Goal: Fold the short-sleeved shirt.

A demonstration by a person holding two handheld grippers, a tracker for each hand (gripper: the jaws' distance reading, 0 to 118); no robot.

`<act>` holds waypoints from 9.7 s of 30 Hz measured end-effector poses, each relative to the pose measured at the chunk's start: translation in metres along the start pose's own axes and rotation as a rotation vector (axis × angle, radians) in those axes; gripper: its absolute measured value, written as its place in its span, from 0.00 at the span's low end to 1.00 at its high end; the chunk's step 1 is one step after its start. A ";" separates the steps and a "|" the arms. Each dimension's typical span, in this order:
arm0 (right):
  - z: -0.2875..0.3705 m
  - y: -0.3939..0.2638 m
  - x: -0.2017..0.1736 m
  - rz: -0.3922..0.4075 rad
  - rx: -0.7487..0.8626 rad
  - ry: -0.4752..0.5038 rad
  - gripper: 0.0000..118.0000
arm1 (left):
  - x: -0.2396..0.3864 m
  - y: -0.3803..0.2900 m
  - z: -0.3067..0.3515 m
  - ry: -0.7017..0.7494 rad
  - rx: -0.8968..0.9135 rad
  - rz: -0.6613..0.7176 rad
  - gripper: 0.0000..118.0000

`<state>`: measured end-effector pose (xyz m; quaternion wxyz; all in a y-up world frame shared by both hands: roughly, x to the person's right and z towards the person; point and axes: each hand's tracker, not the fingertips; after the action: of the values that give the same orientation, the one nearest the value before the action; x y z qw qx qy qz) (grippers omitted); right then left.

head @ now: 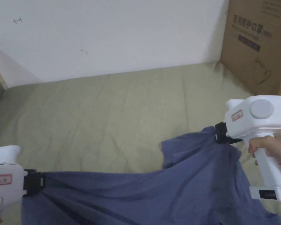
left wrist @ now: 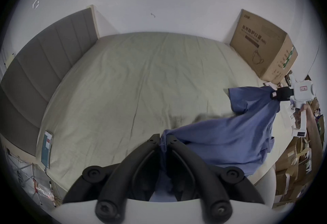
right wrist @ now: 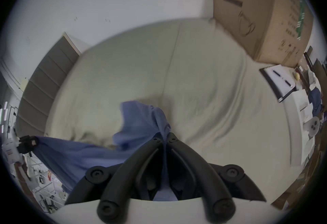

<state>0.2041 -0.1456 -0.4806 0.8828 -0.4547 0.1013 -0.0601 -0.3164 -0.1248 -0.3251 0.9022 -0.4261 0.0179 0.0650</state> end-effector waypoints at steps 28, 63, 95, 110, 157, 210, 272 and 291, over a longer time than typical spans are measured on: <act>0.272 0.234 -0.040 -0.121 0.524 0.017 0.00 | 0.039 0.282 0.144 0.133 0.449 0.018 0.03; -0.138 0.268 -0.006 -0.102 0.071 -0.141 0.00 | 0.028 0.302 -0.267 0.283 0.105 0.002 0.03; 0.068 -0.268 0.012 -0.164 -0.087 0.015 0.00 | -0.054 -0.142 -0.047 0.085 -0.087 0.133 0.03; 0.089 -0.273 0.001 0.044 -0.029 -0.093 0.84 | -0.045 -0.160 -0.014 0.029 -0.071 0.055 0.95; -0.151 -0.037 0.009 0.340 -0.226 -0.124 0.85 | -0.065 0.046 -0.165 0.190 -0.196 0.169 0.00; 0.236 0.432 -0.096 -0.090 0.634 -0.092 0.04 | 0.029 0.508 0.111 0.314 0.688 0.006 0.00; 0.042 -0.266 0.025 -0.145 -0.105 -0.115 0.88 | -0.070 -0.179 -0.027 0.149 -0.051 0.065 0.97; 0.145 -0.273 -0.032 0.037 0.205 -0.099 0.00 | -0.035 -0.218 0.072 0.140 0.191 0.136 0.00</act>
<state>0.2030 -0.1830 -0.1722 0.9295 -0.3625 0.0594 -0.0315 -0.3241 -0.2092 -0.1092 0.9286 -0.3397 0.1159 0.0940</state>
